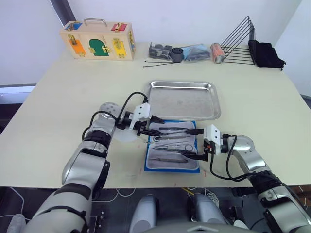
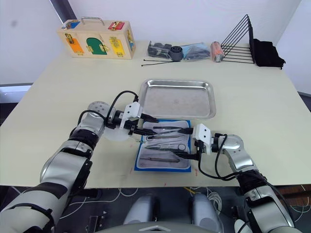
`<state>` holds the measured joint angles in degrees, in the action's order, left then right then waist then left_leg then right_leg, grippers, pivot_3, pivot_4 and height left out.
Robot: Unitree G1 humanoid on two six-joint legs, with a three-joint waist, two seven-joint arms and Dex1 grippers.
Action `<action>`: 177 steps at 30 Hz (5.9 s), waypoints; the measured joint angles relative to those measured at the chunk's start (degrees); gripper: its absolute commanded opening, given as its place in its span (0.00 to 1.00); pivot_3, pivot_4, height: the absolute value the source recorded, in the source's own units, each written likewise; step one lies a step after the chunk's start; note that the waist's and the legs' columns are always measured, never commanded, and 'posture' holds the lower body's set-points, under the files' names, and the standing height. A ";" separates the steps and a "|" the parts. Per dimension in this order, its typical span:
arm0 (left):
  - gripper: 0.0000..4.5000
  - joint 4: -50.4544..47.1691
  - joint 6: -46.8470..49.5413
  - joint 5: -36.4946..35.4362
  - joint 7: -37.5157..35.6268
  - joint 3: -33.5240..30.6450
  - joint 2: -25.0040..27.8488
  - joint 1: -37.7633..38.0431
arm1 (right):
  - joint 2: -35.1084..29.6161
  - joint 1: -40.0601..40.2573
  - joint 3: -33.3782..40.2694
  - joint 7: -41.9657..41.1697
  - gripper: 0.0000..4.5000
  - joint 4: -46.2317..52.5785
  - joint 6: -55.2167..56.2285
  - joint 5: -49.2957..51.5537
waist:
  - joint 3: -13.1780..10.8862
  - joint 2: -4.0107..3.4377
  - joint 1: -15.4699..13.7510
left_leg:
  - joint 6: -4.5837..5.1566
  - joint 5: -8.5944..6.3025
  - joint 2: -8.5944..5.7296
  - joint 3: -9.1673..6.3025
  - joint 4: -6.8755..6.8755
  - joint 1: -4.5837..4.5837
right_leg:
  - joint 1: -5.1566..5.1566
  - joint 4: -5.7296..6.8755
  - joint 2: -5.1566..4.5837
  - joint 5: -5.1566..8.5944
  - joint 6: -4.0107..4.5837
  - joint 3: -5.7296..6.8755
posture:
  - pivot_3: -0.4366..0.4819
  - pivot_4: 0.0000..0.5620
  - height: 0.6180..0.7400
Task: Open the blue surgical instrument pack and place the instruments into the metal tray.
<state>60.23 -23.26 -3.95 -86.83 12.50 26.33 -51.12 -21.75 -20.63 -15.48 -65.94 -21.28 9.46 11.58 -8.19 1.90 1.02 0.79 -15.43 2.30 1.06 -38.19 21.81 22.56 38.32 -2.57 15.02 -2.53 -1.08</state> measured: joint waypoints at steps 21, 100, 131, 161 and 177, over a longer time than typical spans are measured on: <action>0.08 0.03 -0.95 1.34 -0.22 -1.94 -0.44 0.42 | 0.06 0.16 -0.01 0.14 1.00 0.26 -0.05 0.00 | 0.00 0.00 0.07 | 0.01 -0.01 0.00 -0.01 0.01 0.01 | 0.00 -0.02 0.00 0.00 0.00 0.01 | 0.48 0.27 1.00; 0.08 -41.33 32.12 2.56 -2.42 3.72 24.40 4.72 | -0.04 -0.57 -1.32 0.90 1.00 1.86 -4.27 -0.01 | -0.03 -0.03 0.99 | 0.02 -0.01 0.04 -0.06 0.09 0.00 | 0.02 -0.07 0.03 0.01 0.01 0.02 | 0.48 0.27 1.00; 0.08 -64.23 66.35 -6.85 56.21 -14.18 -4.35 13.45 | 0.10 -1.15 -1.50 0.55 1.00 1.16 -4.26 -0.01 | 0.00 0.00 1.11 | 0.01 -0.02 0.05 -0.38 0.10 -0.07 | -0.06 -0.07 -0.01 -0.01 0.00 -0.03 | 0.48 0.27 1.00; 0.08 -59.69 79.07 -1.75 89.18 -19.18 -25.18 16.56 | 0.03 -1.15 -1.47 0.56 1.00 0.96 -4.19 -0.01 | 0.07 -0.05 1.11 | -0.01 -0.02 -0.01 -0.44 0.14 -0.12 | -0.14 -0.14 -0.08 -0.02 0.01 0.02 | 0.48 0.27 1.00; 0.63 -60.87 75.20 -3.06 88.38 -19.34 -24.58 16.96 | 0.07 -1.10 -1.47 0.67 1.00 0.96 -4.18 -0.02 | 0.12 -0.13 1.15 | -0.02 -0.02 -0.02 -0.43 0.20 -0.13 | -0.15 -0.21 -0.08 -0.03 0.02 0.01 | 0.48 0.27 1.00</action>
<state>-0.64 51.94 -7.01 1.55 -6.84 1.75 -34.16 -21.68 -21.73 -16.95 -65.27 -20.32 5.28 11.56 -8.07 1.77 2.18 0.77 -15.45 2.28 0.64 -38.00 21.69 22.41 38.11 -2.65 14.99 -2.52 -1.06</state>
